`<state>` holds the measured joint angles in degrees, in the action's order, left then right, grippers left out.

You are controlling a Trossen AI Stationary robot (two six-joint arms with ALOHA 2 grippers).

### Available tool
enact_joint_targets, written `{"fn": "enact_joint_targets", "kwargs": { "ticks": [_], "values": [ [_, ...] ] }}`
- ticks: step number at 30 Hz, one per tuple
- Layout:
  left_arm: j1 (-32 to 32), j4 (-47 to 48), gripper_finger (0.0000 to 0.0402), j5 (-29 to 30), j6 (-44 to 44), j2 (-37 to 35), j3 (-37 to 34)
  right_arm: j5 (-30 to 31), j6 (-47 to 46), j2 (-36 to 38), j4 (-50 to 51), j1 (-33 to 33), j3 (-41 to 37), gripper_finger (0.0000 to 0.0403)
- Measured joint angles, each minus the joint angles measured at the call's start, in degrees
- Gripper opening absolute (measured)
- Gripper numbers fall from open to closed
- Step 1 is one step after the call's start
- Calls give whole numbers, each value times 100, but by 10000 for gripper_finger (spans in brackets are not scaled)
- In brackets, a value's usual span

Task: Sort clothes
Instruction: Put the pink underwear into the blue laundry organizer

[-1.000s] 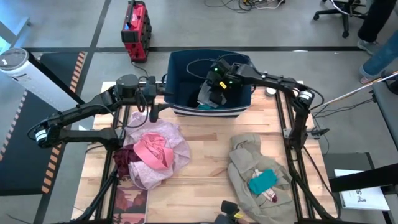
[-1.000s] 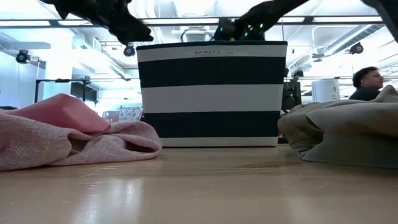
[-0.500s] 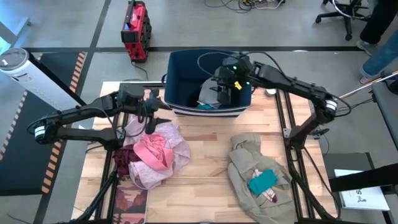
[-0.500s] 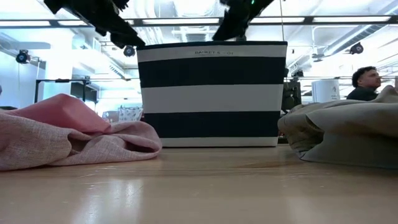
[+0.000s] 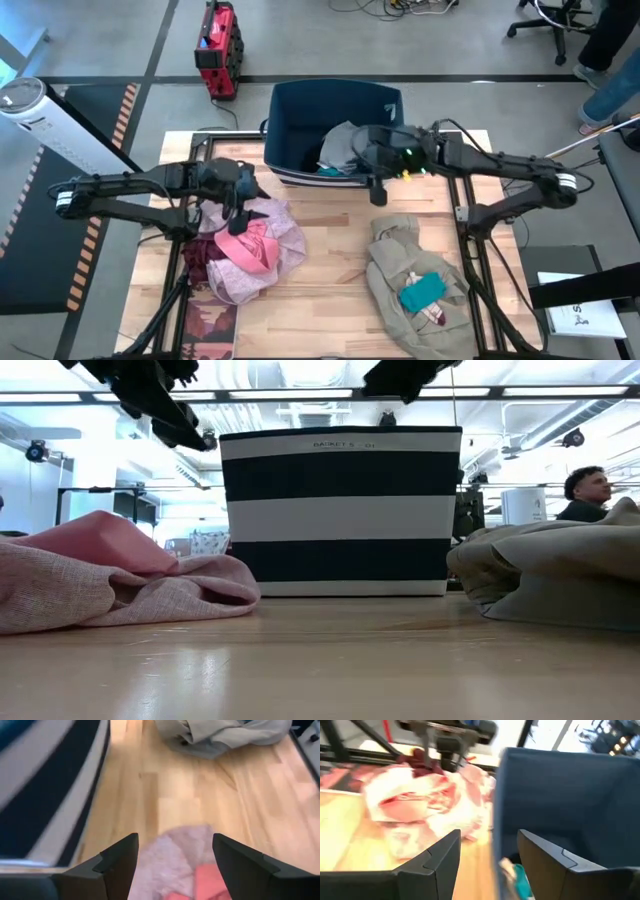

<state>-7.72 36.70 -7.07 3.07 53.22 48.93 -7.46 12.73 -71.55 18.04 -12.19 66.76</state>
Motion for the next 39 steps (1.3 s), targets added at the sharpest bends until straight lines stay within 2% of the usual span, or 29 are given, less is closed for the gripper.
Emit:
{"fn": "enact_joint_targets", "kwargs": {
  "ticks": [5,9,15,23,27,34,39],
  "values": [
    [174,403,237,11,-547,10,0,27,-164,424,-588,562,-693,181],
    [332,711,235,9,-785,43,0,313,-205,569,-811,906,-989,181],
    [674,1195,242,23,-1031,272,0,309,-682,467,-1054,1275,-1186,181],
    [1120,1180,237,42,-1108,726,-139,304,-888,191,-1226,1589,-1337,181],
    [1292,716,235,58,-1055,921,-402,300,-893,78,-1330,1676,-1344,181],
    [1519,-327,236,209,-465,1147,-819,299,-916,11,-1281,1734,-1344,181],
    [1529,-370,230,208,-205,1428,-1001,299,-918,13,-1280,1734,-1344,181]
  ]
}}
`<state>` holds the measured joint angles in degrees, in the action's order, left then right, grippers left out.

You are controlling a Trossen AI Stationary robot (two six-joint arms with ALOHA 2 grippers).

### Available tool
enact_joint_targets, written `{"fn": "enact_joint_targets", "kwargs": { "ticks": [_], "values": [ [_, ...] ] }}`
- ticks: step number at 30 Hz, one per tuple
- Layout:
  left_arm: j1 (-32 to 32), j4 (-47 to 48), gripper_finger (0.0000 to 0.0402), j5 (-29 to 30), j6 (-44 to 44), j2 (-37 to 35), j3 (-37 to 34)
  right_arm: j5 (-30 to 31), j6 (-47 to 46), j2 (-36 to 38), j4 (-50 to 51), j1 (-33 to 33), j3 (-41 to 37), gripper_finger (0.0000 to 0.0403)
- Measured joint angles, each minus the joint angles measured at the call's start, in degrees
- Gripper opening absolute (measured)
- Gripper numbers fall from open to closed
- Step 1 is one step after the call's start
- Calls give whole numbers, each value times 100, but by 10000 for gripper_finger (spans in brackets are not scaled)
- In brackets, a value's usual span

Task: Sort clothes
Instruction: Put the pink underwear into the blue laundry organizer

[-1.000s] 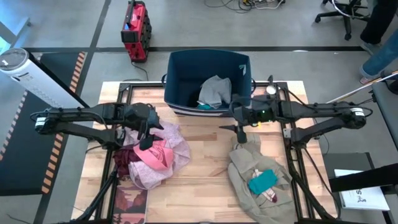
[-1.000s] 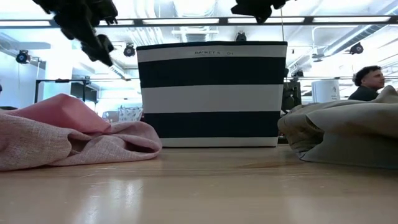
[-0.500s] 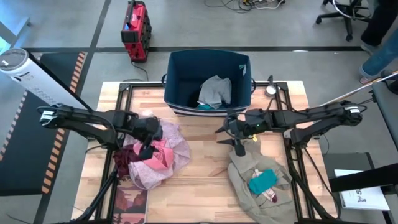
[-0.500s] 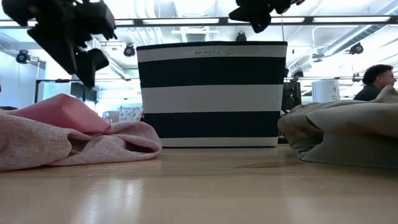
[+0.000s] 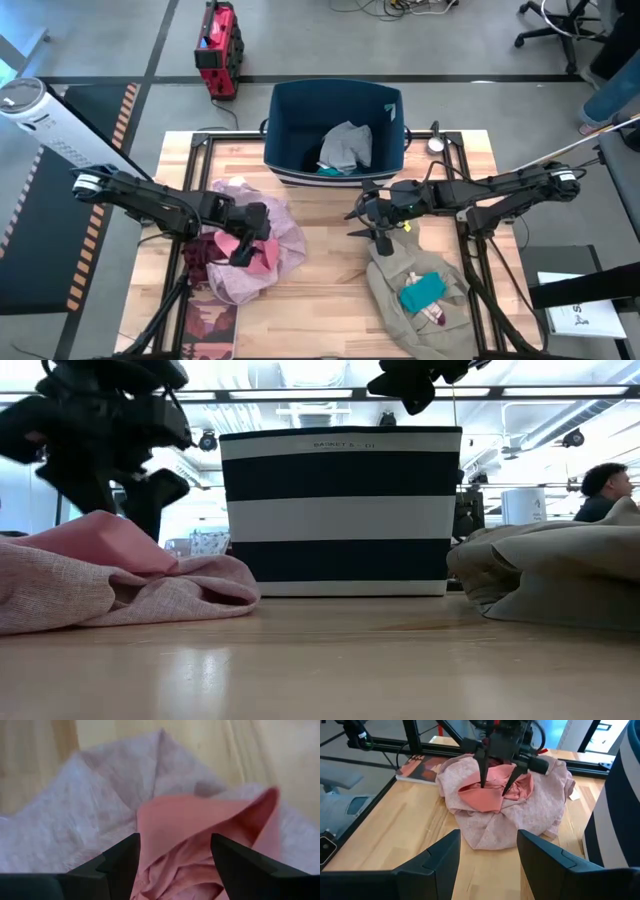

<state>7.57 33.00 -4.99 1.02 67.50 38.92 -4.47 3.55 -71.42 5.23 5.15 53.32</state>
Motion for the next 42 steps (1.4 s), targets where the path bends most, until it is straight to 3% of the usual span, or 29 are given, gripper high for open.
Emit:
{"fn": "enact_joint_targets", "kwargs": {
  "ticks": [6,10,13,19,25,33,42],
  "values": [
    [-2,-222,221,0,264,411,-50,0,2,3,-1,0,0,181],
    [-2,-658,193,4,286,653,-50,0,2,4,0,0,0,181],
    [-7,-806,146,7,345,738,-50,0,2,4,6,0,0,181],
    [-11,-730,14,-24,274,485,-29,0,3,4,48,0,0,181],
    [-28,-668,5,98,130,-174,429,0,52,4,45,0,0,172],
    [-168,-1262,1,2086,726,-735,1276,2,162,4,40,0,0,152],
    [-949,-1763,0,1873,1476,-760,2407,0,73,7,2,-2,8,115]
  ]
}}
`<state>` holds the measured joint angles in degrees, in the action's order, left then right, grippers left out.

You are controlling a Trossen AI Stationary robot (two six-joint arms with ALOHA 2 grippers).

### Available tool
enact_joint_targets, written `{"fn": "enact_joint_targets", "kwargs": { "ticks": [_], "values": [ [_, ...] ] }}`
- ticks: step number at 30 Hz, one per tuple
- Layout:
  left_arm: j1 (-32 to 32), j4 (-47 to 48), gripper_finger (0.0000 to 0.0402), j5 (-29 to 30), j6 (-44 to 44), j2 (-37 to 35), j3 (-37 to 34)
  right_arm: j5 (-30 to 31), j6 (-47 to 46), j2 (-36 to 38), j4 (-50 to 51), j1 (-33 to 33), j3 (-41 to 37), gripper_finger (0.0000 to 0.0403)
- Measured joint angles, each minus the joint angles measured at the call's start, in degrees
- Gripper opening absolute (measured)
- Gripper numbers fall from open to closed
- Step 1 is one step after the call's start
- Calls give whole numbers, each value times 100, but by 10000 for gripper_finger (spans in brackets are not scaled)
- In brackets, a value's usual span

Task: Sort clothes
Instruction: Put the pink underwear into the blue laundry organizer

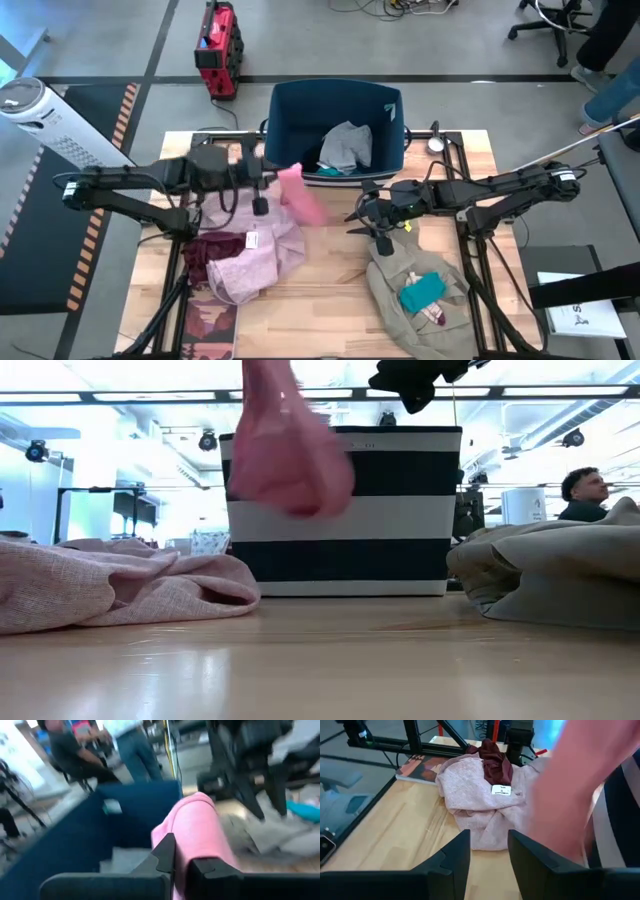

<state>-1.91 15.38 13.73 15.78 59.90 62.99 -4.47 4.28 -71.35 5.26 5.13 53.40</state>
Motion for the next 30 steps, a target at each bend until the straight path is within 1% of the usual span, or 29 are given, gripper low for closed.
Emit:
{"fn": "enact_joint_targets", "kwargs": {
  "ticks": [2,5,7,10,13,15,20,23,30],
  "values": [
    [-170,0,0,-137,156,2,316,-2,-125,-1,-2,0,7,102],
    [-419,28,0,-192,426,19,768,-85,-267,-38,11,0,9,79],
    [-584,78,0,-227,591,99,1075,-199,-325,-59,27,-2,9,62],
    [-843,150,0,-284,842,320,1482,-194,-327,-123,-36,0,20,38],
    [-1156,175,0,-573,976,636,1886,-160,-190,-135,-65,-2,59,15],
    [-1383,206,0,-875,987,922,2151,-154,-65,-146,-72,-2,82,4],
    [-1906,243,0,-1698,993,1679,2846,-153,124,-153,-103,-2,162,1],
    [-2168,248,0,-2096,990,2114,3250,-136,209,-160,-106,-2,155,0],
    [-2670,326,0,-2936,956,2905,4091,314,356,-155,-100,-35,-55,0]
  ]
}}
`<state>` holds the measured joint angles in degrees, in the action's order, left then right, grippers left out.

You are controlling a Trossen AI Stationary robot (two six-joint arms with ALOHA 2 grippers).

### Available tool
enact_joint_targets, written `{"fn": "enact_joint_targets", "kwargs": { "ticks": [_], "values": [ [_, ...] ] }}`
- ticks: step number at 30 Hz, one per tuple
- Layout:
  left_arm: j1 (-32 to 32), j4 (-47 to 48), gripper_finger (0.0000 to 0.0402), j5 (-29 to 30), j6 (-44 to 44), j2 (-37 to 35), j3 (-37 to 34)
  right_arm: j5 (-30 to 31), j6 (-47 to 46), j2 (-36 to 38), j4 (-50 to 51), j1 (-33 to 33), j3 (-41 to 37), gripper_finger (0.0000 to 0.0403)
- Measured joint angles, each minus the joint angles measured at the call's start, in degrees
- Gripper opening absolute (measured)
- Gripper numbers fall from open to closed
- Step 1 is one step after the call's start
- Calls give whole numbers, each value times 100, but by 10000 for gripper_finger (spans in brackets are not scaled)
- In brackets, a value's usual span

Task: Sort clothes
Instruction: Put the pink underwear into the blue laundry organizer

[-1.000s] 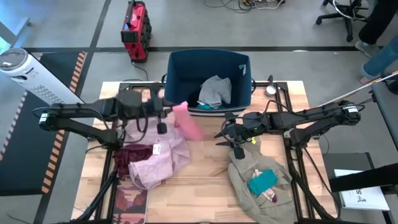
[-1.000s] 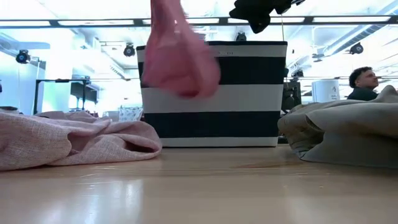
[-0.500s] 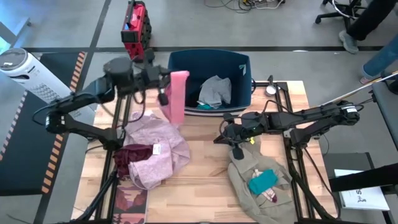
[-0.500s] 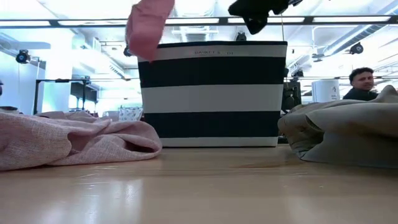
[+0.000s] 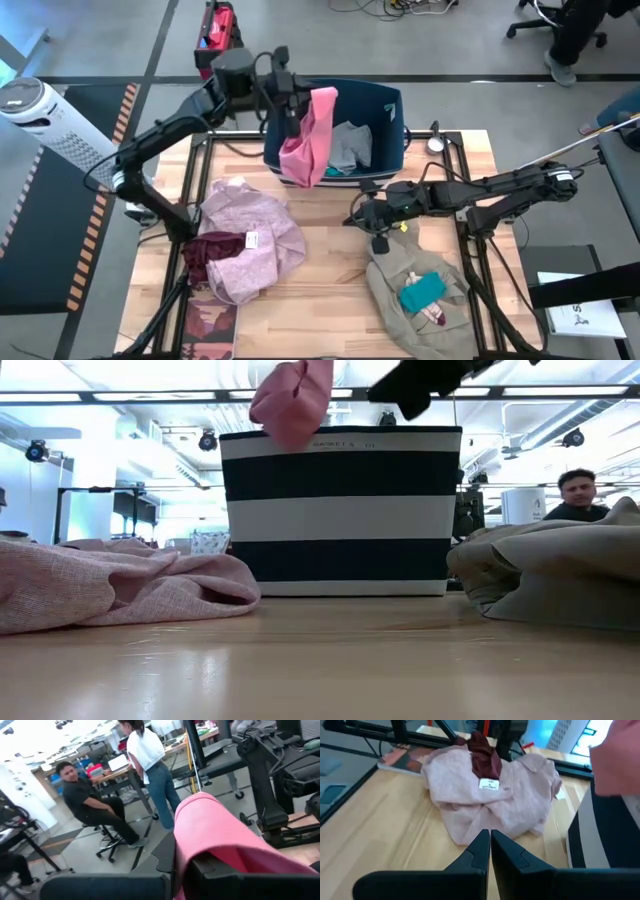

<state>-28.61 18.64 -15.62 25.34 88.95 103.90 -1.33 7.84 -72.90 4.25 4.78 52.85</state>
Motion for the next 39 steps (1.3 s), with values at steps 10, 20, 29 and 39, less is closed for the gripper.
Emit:
{"fn": "enact_joint_targets", "kwargs": {
  "ticks": [10,20,29,39],
  "values": [
    [-689,241,0,-588,-81,628,225,201,-121,2,-291,-112,-472,0],
    [-1286,-66,0,-635,-55,1057,107,347,-123,11,-281,-319,-605,0],
    [-1638,-354,0,-595,-222,1437,135,328,-76,13,-289,-570,-605,0],
    [-1516,667,5,-641,-355,1594,135,326,-108,13,-278,-582,-605,0]
  ]
}}
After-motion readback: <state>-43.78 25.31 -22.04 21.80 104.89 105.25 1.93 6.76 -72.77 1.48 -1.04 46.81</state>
